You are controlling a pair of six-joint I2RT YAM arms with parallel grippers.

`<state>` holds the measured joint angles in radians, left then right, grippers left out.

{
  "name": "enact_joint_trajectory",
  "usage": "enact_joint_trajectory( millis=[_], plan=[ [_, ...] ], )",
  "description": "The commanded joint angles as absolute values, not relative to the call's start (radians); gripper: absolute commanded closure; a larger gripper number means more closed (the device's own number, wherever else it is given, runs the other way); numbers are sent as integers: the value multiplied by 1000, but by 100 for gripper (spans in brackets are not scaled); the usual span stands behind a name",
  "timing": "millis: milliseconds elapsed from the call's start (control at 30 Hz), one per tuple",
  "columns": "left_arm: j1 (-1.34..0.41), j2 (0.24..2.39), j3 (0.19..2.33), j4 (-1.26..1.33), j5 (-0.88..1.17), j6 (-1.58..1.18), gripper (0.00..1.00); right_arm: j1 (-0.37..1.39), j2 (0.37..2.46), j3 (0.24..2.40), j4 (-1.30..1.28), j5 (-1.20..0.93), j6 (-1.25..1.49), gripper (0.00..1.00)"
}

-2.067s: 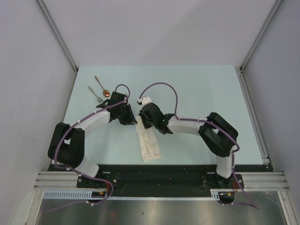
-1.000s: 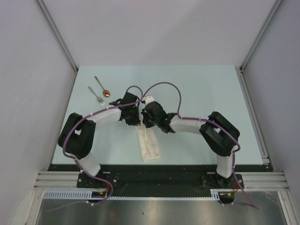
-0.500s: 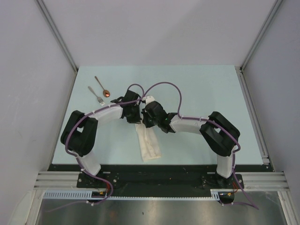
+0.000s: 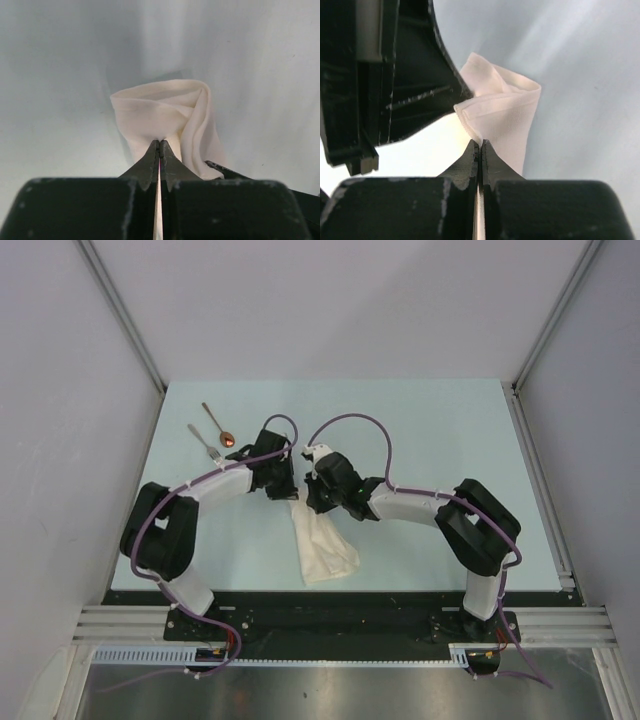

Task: Fold the napkin into a case and place the utensils inside
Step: Grasp the top corner of the smaller rectangle folded napkin from the folded napkin.

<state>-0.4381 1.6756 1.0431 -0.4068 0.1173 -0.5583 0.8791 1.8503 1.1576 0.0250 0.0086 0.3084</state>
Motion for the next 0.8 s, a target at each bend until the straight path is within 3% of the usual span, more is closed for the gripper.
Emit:
enact_joint_trajectory(
  millis=[0,767],
  plan=[
    [-422,1615,1037,-354,143,-580,100,879,1825,1160,8,-49,282,100],
    [-416,1555,1002,-351,140,-575,100,884,1968,1250,-71,-77,354,100]
  ],
)
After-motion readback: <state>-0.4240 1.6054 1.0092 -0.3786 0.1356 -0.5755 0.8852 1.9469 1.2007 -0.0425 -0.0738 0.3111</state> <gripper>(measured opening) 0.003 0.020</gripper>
